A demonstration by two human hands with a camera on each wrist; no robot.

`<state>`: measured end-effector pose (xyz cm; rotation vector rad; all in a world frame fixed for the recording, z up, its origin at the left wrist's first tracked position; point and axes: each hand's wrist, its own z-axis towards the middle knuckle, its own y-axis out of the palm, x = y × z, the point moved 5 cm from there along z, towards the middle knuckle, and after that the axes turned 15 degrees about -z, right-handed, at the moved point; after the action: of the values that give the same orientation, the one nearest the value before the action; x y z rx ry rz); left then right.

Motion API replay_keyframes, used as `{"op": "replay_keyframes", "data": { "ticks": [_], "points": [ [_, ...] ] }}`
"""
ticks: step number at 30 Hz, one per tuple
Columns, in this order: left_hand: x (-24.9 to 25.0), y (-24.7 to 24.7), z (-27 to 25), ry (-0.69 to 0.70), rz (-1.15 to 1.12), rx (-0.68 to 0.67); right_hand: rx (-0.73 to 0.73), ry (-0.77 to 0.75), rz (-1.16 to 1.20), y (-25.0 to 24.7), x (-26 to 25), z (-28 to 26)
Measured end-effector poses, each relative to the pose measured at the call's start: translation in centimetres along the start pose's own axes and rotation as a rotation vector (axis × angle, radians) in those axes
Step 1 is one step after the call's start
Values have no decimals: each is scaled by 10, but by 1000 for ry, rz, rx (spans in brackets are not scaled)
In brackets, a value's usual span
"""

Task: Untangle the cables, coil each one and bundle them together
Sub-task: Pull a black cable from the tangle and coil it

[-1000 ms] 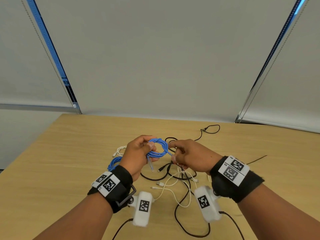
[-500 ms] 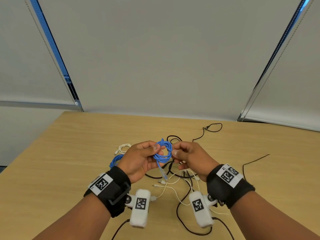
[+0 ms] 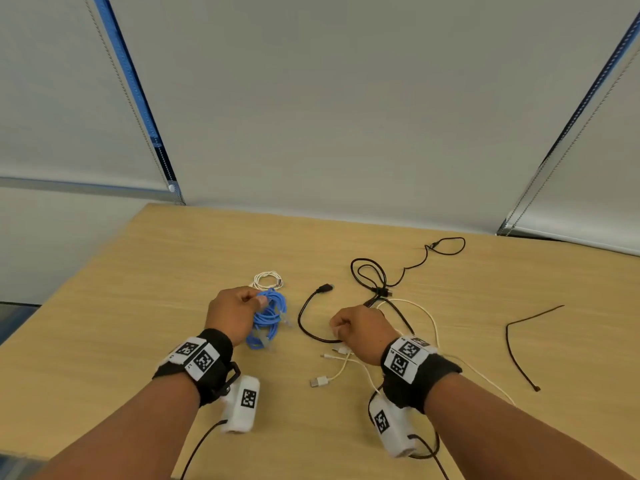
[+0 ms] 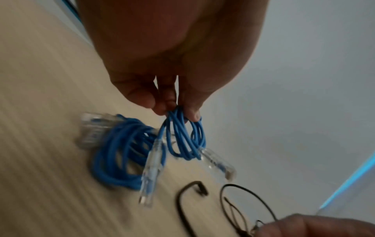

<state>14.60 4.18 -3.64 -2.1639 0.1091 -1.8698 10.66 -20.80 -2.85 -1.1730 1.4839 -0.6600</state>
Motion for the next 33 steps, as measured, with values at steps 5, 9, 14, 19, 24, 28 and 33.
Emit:
{"op": "replay_keyframes", "data": {
  "ticks": [5, 9, 14, 19, 24, 28, 33],
  "points": [
    [-20, -9, 15, -83, 130, 56, -61, -74, -421, 38, -16, 17],
    [-11, -8, 16, -39, 224, 59, -52, -25, -491, 48, -13, 21],
    [27, 19, -1, 296, 233, -115, 142, -104, -418, 7, -15, 11],
    [70, 73, -17, 389, 200, -464, 326, -187, -125, -79, -14, -14],
    [120, 87, -20, 280, -284, -456, 540, -171, 146, -151, 4, -41],
    [151, 92, -32, 230, -649, -557, 513, -187, 209, -178, 22, -49],
    [173, 97, -47, 140, -937, -629, 458, -170, 58, -180, 36, -56]
  ]
}}
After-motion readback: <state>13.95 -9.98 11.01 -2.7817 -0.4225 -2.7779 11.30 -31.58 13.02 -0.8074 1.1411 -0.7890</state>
